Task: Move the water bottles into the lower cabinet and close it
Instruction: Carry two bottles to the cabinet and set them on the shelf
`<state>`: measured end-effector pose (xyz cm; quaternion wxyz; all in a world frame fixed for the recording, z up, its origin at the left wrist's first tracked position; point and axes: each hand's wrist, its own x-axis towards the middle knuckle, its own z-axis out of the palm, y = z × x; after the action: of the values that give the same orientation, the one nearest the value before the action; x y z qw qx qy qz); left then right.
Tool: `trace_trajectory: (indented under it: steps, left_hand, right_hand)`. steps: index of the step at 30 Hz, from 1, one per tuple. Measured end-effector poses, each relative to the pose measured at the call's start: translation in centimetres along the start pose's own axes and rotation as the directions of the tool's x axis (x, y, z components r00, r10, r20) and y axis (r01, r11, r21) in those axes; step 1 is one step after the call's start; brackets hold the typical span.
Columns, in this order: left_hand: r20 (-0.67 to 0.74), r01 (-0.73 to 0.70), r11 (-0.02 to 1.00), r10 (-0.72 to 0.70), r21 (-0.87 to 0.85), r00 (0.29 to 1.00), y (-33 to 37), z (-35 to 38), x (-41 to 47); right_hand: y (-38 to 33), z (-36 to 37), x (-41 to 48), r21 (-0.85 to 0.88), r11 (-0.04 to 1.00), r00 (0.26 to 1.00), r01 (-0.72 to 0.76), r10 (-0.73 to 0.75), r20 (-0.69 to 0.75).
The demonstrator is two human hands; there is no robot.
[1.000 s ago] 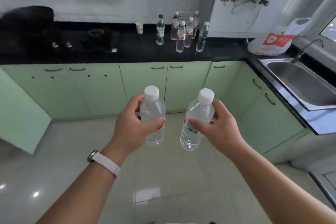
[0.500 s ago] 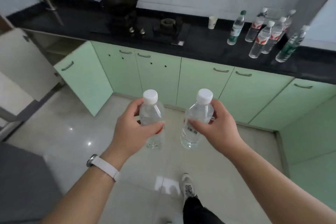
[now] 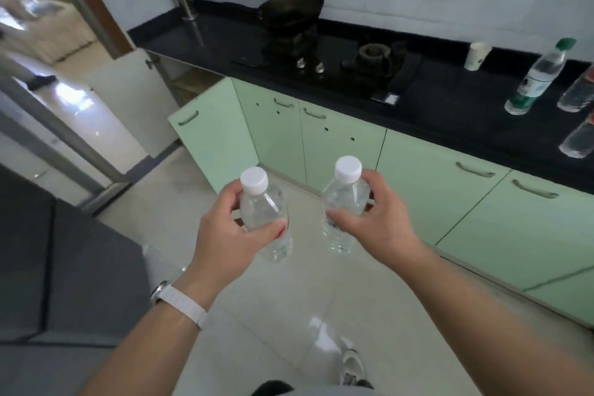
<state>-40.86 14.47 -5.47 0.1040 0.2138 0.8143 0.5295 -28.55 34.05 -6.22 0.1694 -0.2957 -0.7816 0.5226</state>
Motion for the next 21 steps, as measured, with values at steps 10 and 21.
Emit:
trace_trajectory:
  steps: [10, 21]
  left_hand:
    - [-0.211, 0.119, 0.993, -0.119, -0.011, 0.97, -3.4, -4.6, 3.3]
    - [-0.263, 0.141, 0.984, -0.164, -0.104, 0.951, -12.2, -14.7, 14.3]
  right_hand:
    - [-2.9, 6.5, 7.1, 0.03, 0.997, 0.977, 0.073, -0.077, 0.199]
    - [-8.7, 20.4, 15.2, -0.073, 0.994, 0.968, 0.081, -0.06, 0.245]
